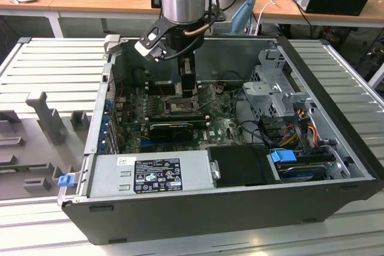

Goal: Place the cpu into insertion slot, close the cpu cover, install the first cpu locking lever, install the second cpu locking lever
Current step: 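Place the cpu into insertion slot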

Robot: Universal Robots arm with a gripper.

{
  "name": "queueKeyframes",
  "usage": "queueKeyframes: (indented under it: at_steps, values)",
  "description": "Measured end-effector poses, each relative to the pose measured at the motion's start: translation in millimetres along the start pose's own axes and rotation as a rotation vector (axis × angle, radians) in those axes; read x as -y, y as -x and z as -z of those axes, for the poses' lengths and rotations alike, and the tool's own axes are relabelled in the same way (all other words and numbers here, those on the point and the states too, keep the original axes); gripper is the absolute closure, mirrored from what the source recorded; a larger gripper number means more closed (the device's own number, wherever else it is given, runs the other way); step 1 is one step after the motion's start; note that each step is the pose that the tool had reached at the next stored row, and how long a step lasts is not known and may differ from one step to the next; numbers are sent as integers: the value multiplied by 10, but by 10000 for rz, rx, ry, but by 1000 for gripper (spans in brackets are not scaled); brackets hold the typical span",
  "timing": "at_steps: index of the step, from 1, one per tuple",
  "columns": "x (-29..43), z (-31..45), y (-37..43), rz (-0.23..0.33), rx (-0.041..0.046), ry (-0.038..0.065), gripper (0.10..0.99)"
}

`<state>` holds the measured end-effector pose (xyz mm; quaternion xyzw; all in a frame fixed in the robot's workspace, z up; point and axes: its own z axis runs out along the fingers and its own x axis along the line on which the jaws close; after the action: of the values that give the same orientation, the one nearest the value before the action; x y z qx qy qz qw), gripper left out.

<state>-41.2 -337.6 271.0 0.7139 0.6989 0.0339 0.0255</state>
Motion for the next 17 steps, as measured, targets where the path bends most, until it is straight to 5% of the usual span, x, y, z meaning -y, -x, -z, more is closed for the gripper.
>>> queueKeyframes:
  at_steps: [6,17]
  values:
    - [41,-191,-27,3,1,-2,561]
    - [57,-351,-80,2,1,-2,561]
